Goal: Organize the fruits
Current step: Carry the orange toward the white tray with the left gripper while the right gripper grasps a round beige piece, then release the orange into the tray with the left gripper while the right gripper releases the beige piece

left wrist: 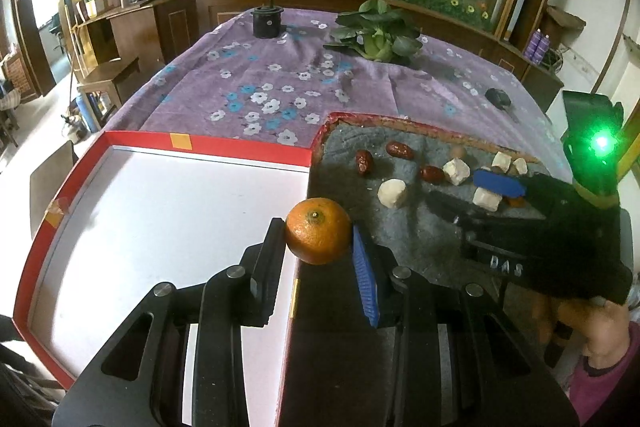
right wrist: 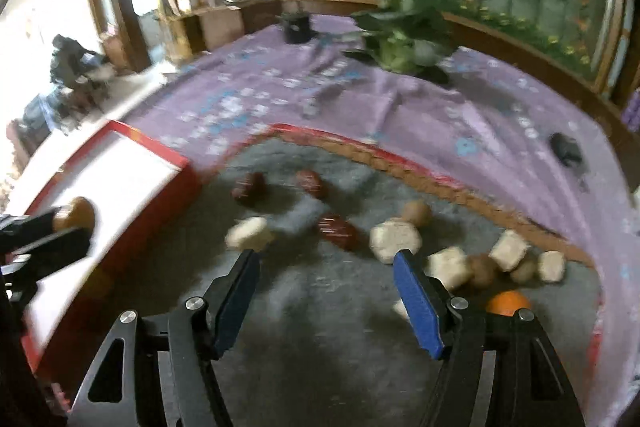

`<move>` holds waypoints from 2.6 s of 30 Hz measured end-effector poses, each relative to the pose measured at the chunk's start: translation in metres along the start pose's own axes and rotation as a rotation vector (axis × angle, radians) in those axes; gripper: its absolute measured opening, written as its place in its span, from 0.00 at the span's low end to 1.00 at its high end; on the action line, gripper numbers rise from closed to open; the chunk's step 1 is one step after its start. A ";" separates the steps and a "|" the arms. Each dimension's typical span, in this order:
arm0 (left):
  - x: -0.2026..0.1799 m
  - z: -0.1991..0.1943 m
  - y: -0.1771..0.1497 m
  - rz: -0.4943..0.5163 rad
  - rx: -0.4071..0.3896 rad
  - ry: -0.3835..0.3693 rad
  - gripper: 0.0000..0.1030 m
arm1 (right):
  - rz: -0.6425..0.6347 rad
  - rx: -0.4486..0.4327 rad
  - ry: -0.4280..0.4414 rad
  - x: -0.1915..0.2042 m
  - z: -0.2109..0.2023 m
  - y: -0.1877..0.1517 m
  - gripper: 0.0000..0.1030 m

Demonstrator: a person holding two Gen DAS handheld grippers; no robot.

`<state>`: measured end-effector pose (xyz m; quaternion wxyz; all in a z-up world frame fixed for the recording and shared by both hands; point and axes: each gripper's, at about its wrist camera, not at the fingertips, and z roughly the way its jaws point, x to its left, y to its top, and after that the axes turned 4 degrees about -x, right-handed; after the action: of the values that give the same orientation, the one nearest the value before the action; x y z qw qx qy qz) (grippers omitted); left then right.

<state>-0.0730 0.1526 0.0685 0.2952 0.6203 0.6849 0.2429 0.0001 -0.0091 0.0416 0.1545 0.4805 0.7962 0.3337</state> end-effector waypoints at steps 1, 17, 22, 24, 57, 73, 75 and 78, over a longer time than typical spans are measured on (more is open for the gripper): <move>0.001 -0.001 0.000 -0.003 -0.002 0.003 0.32 | -0.012 -0.003 0.024 0.005 0.001 0.000 0.66; 0.020 0.001 -0.001 -0.043 0.017 0.045 0.32 | -0.166 0.036 0.104 0.036 0.045 0.005 0.27; 0.018 -0.002 -0.002 -0.041 0.014 0.053 0.32 | -0.113 0.027 0.142 0.029 0.033 0.002 0.27; 0.019 -0.004 -0.002 -0.043 0.011 0.062 0.32 | -0.104 0.008 0.144 0.030 0.024 0.000 0.27; 0.098 -0.013 0.001 -0.122 0.016 0.249 0.32 | -0.192 -0.112 0.298 0.134 -0.016 0.027 0.27; 0.138 0.026 0.007 -0.195 0.095 0.256 0.32 | -0.224 -0.018 0.317 0.160 0.045 0.041 0.27; 0.139 0.029 0.007 -0.203 0.100 0.252 0.32 | -0.232 -0.004 0.313 0.161 0.052 0.040 0.27; 0.139 0.033 0.005 -0.210 0.114 0.249 0.32 | -0.234 0.017 0.314 0.162 0.060 0.037 0.27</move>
<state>-0.0541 0.2899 0.0347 0.1961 0.5262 0.7899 0.2463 -0.0214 0.1665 0.0350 0.0619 0.3281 0.8638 0.3774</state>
